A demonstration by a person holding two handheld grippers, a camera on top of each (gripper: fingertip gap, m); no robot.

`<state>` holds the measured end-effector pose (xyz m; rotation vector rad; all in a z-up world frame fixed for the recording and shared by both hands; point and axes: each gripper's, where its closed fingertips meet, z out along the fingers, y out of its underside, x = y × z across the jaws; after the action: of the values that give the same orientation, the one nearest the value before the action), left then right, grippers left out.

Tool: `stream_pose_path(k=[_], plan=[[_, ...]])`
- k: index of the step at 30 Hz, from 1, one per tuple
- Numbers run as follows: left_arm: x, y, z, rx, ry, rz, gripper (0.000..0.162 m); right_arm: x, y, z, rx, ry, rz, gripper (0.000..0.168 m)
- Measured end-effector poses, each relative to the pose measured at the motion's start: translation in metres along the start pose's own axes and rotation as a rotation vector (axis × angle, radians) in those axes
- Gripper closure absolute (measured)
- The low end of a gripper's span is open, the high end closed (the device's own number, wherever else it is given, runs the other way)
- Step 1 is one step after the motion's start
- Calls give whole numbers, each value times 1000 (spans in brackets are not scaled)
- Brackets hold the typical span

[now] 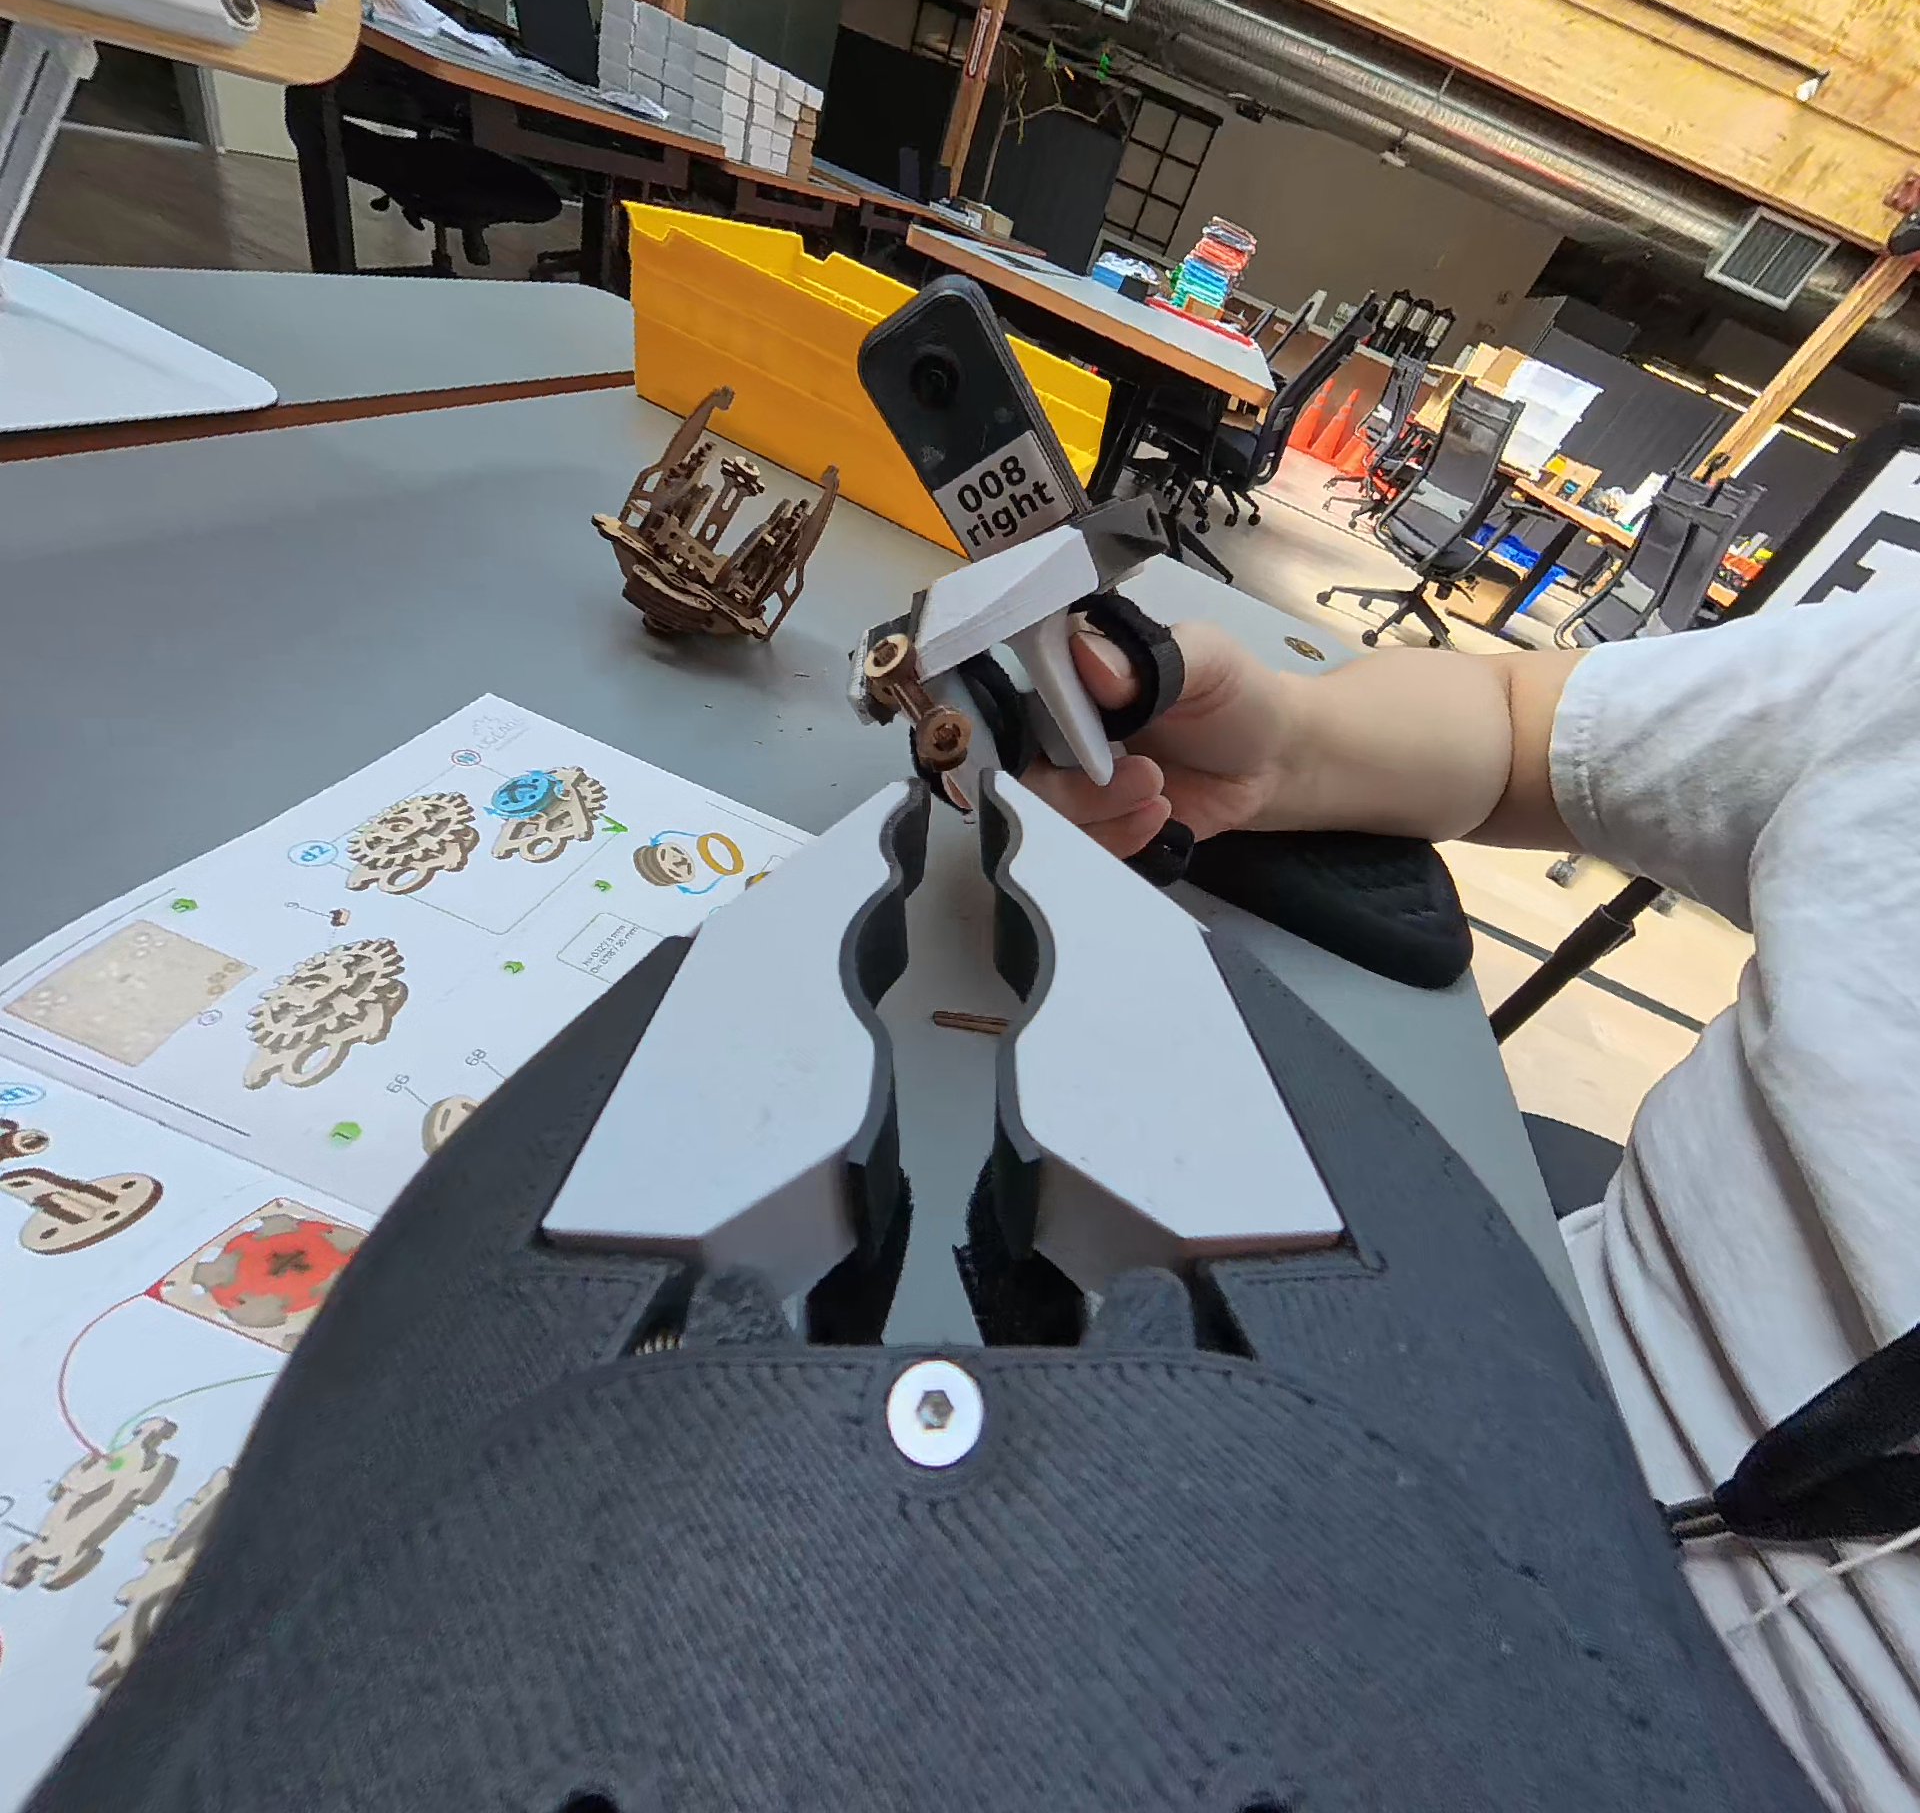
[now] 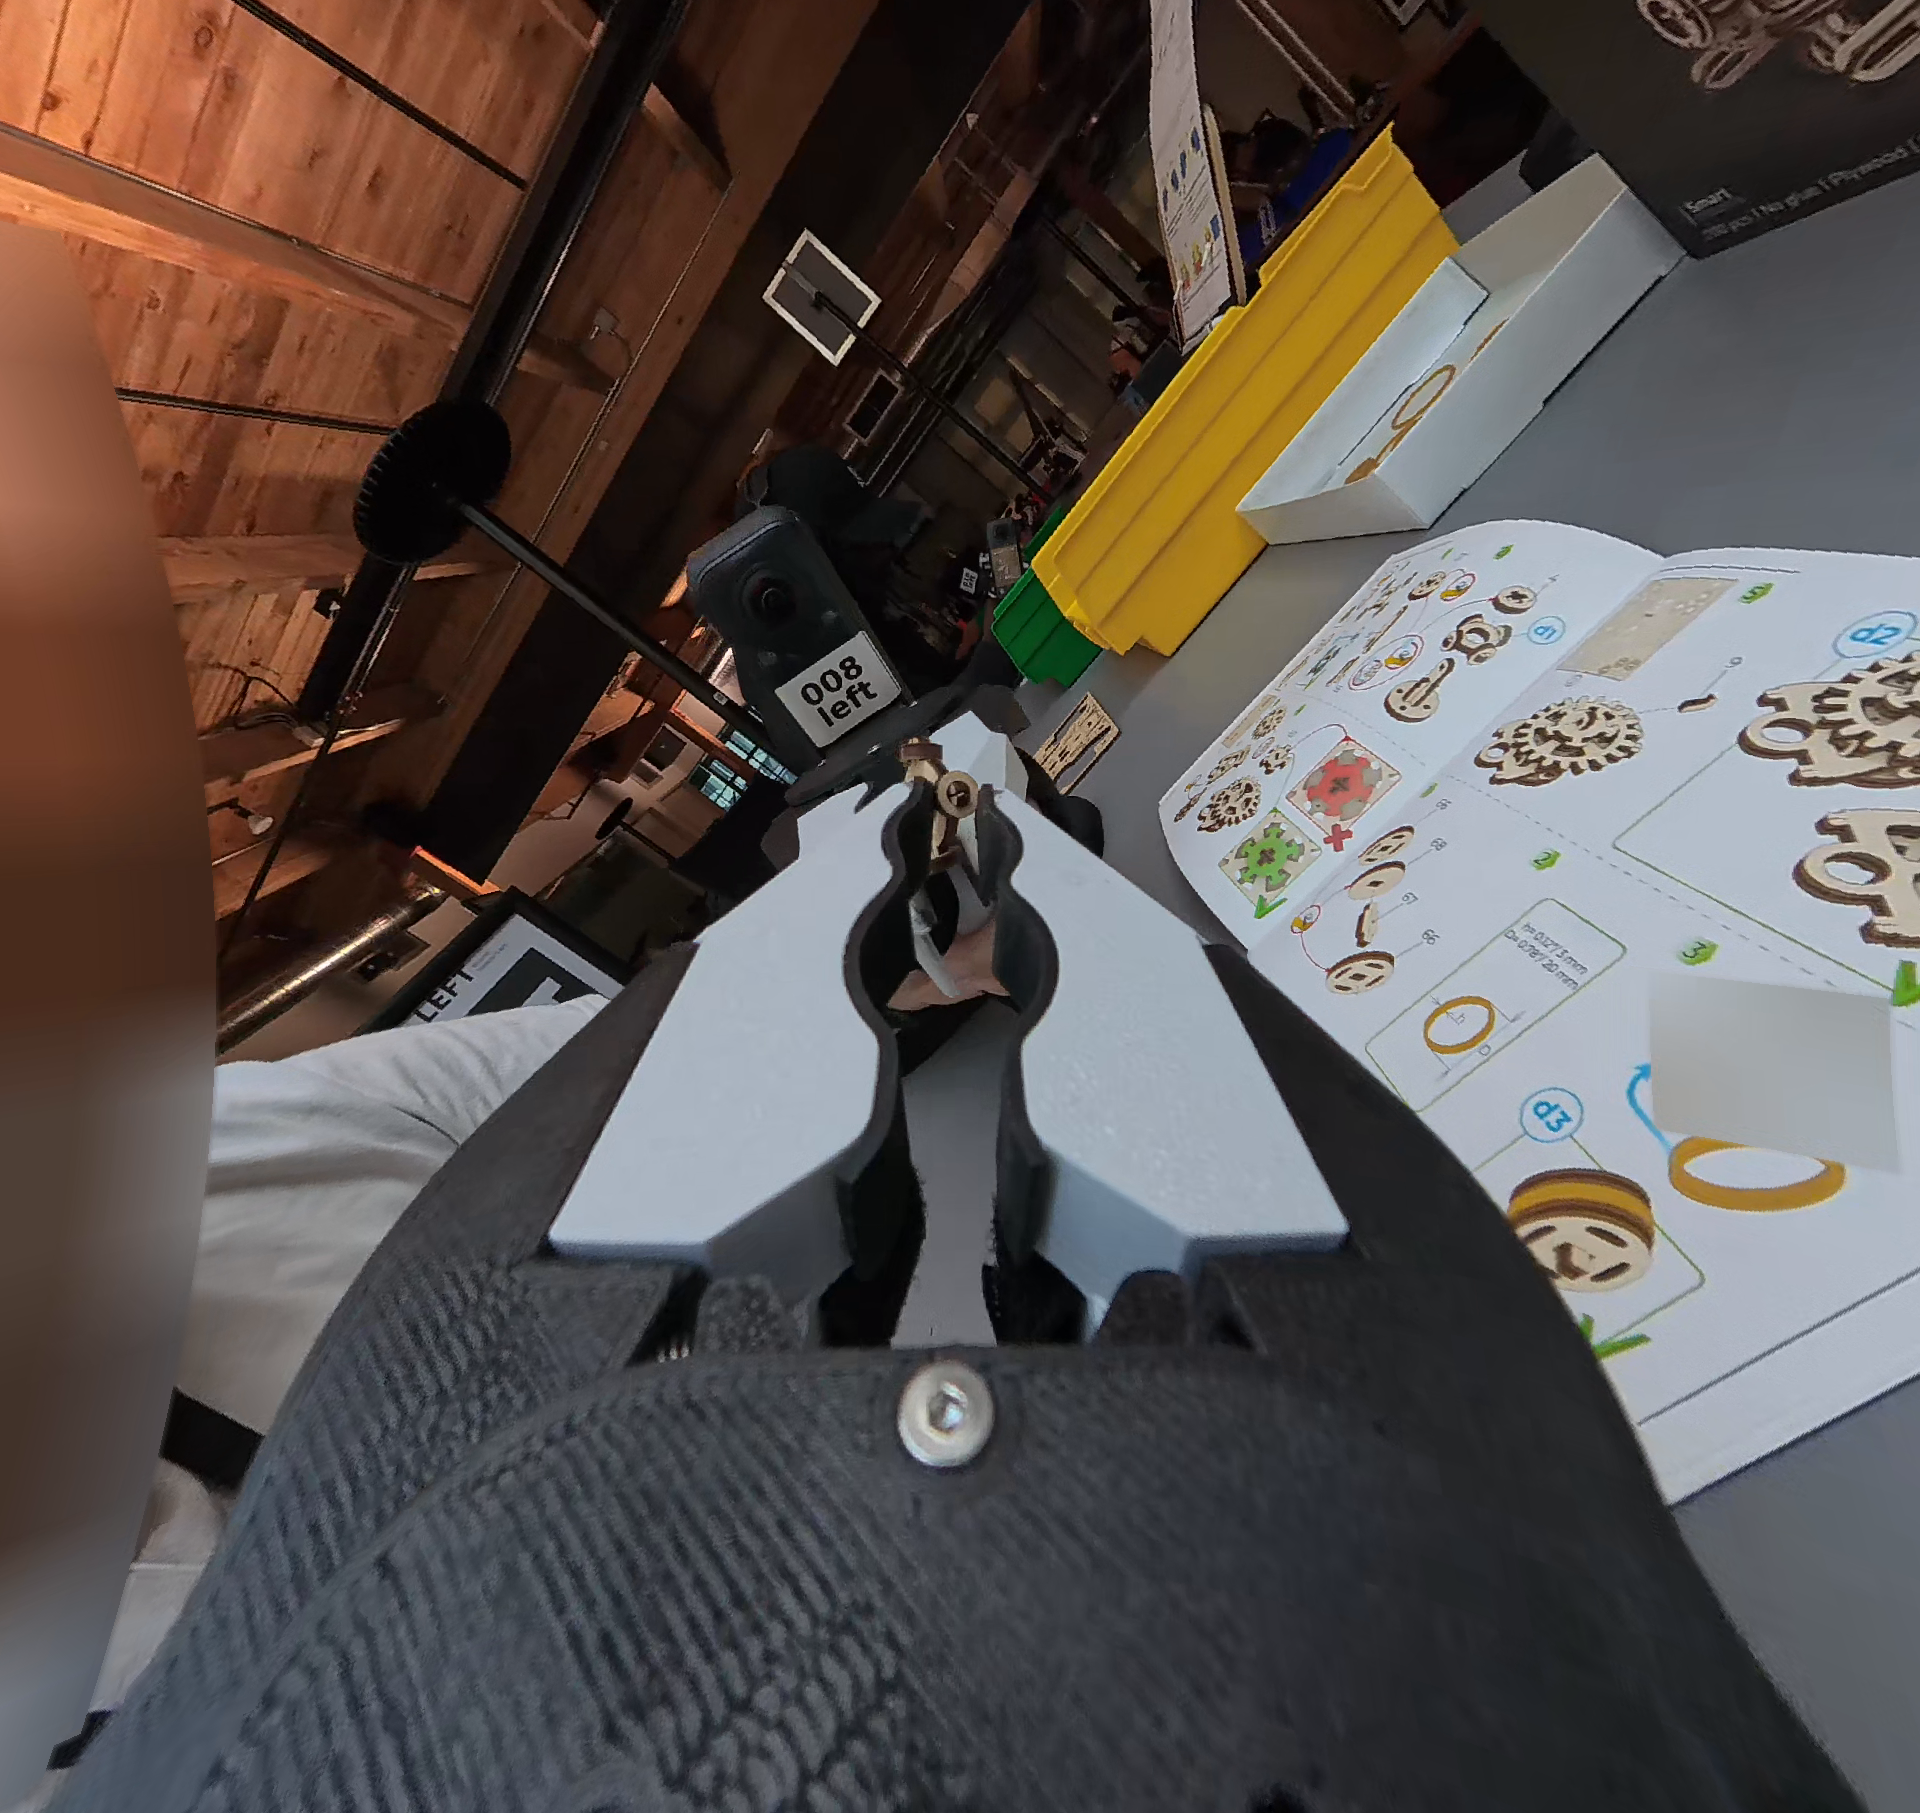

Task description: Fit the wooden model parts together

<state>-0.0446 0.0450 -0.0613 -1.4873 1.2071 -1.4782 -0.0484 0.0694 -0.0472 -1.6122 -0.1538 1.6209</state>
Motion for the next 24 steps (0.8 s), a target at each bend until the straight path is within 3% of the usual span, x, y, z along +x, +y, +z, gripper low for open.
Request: stream_pose_path(k=[3, 13, 18, 21, 24], plan=[[-6, -1, 2, -6, 52, -30, 146, 7, -2, -2, 11, 37, -10, 163], [-18, -2, -5, 22, 75, -93, 156, 15, -1, 3, -22, 145, -178, 163], [-14, -7, -11, 59, 133, -169, 156, 7, 2, 4, -42, 116, -255, 162], [-13, -16, -19, 121, 186, -266, 156, -3, -3, 2, -55, 90, -399, 146], [-12, -22, -28, 167, 272, -416, 157, -14, -5, -1, -132, 89, -692, 134]])
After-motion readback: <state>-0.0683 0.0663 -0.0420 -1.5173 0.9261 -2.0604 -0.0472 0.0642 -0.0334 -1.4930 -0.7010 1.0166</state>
